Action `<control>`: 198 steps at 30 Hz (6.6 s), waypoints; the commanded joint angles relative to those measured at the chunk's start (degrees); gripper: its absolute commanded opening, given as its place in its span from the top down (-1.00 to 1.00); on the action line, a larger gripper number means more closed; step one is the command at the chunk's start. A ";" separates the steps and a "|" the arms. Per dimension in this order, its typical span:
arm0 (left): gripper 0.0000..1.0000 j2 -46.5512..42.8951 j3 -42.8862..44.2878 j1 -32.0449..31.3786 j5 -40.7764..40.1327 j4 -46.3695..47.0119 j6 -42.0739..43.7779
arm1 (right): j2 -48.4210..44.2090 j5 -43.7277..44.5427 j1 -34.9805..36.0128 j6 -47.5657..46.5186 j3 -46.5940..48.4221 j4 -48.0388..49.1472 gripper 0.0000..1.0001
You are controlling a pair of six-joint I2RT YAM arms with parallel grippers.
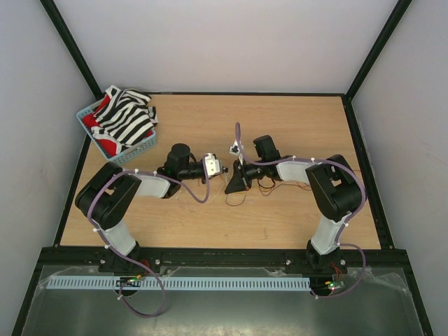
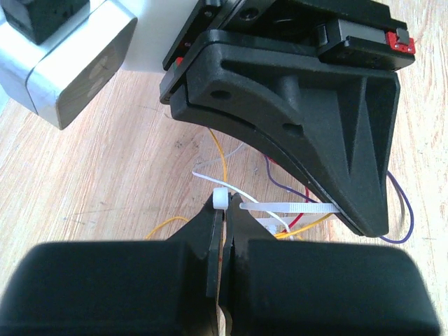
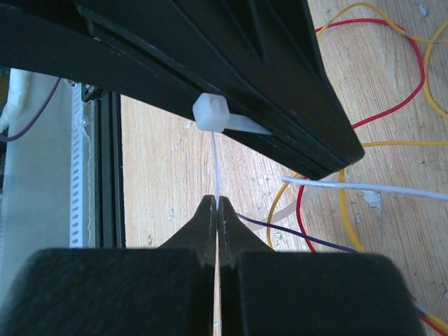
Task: Zip-tie the wires
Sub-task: Tie the cable at the center of the board.
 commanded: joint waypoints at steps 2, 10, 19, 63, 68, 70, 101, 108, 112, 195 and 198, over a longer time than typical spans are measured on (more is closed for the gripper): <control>1.00 -1.47 -0.60 -0.31 0.35 1.75 1.90 | 0.94 -2.10 -0.19 0.42 1.05 0.88 1.00; 1.00 -1.26 -0.69 -0.46 0.09 1.77 2.07 | 0.45 -1.99 -0.17 0.20 0.56 1.18 1.00; 1.00 -0.47 -0.65 -0.43 -0.39 1.77 2.16 | -1.06 -0.97 -0.12 -0.98 0.41 -0.18 1.00; 1.00 0.18 -1.13 -0.84 -0.26 2.69 2.96 | -0.96 0.02 -1.01 1.39 2.09 1.08 1.00; 1.00 0.21 -1.13 -1.19 -0.52 2.71 3.24 | -0.57 -0.51 -1.05 1.87 2.01 1.60 1.00; 1.00 0.22 -1.07 -1.42 -0.77 4.42 3.30 | -0.32 -0.99 -1.05 2.35 2.02 2.09 1.00; 1.00 0.99 -3.31 -3.27 -8.04 7.71 8.84 | -2.75 1.20 -2.03 13.09 0.42 7.50 1.00; 1.00 1.38 -3.84 -4.19 -8.98 9.00 10.41 | -2.40 1.18 -2.19 14.63 1.62 8.10 1.00; 1.00 1.66 -3.95 -4.53 -9.92 9.02 11.76 | -1.80 -0.12 -2.17 16.34 2.41 8.59 1.00; 0.19 -0.09 -5.96 -0.01 -4.45 9.20 -0.10 | -0.63 4.21 -3.98 8.41 4.25 4.52 1.00; 0.15 -1.44 -5.57 2.37 -3.05 9.28 -5.16 | -0.63 4.44 -3.98 8.09 4.24 4.47 1.00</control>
